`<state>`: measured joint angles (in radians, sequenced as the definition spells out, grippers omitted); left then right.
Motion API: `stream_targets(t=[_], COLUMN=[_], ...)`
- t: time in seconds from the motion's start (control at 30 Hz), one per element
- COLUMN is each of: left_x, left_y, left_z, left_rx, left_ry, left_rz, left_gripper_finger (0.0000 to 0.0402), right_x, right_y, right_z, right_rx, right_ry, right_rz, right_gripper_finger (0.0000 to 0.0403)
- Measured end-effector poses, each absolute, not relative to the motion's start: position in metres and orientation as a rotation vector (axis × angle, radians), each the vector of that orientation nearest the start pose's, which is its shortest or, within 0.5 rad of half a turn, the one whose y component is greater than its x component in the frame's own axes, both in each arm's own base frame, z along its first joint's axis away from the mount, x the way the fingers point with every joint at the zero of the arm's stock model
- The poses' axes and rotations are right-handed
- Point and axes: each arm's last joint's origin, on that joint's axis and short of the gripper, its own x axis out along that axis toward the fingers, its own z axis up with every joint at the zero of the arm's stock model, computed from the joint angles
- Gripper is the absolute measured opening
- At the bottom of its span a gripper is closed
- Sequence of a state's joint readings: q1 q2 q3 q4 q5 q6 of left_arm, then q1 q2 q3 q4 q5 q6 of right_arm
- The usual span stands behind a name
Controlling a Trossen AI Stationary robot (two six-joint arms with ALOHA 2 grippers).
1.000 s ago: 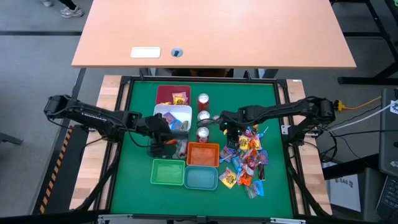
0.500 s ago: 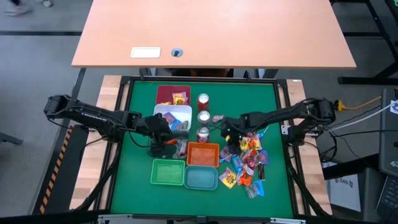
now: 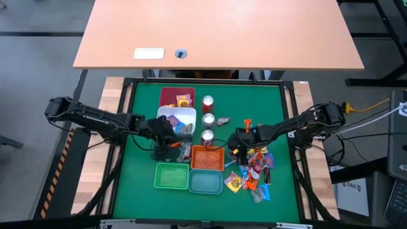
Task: Sort candy
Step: Put the violet candy into the white bin
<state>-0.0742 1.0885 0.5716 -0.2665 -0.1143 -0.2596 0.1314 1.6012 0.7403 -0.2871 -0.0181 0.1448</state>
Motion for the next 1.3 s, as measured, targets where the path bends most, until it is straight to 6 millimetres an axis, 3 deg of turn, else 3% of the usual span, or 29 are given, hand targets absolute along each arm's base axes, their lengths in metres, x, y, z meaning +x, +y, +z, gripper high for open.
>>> stream_targets(t=[0.33, 0.53, 0.83, 1.1, 1.3], left_x=[0.212, 0.218, 0.22, 0.196, 0.168], left_y=[-0.012, -0.012, -0.012, -0.011, -0.008], left_z=[0.205, 0.211, 0.231, 0.256, 0.271], left_rx=[-0.169, -0.17, -0.107, -0.012, 0.018], left_ry=[0.705, 0.617, 0.443, 0.345, 0.303], left_rz=[0.158, 0.147, 0.105, 0.07, 0.071], left_gripper_finger=[0.0144, 0.0144, 0.0144, 0.0144, 0.0144], right_x=[0.271, 0.275, 0.28, 0.284, 0.288], right_y=[0.036, 0.037, 0.037, 0.037, 0.034], right_z=[0.132, 0.137, 0.16, 0.187, 0.22], right_rx=[0.063, 0.063, 0.004, -0.04, -0.127], right_ry=[1.152, 1.153, 1.249, 1.307, 1.336], right_rz=[0.049, 0.049, 0.065, 0.044, -0.06], right_gripper_finger=[0.0009, 0.0023, 0.0008, 0.0004, 0.0001])
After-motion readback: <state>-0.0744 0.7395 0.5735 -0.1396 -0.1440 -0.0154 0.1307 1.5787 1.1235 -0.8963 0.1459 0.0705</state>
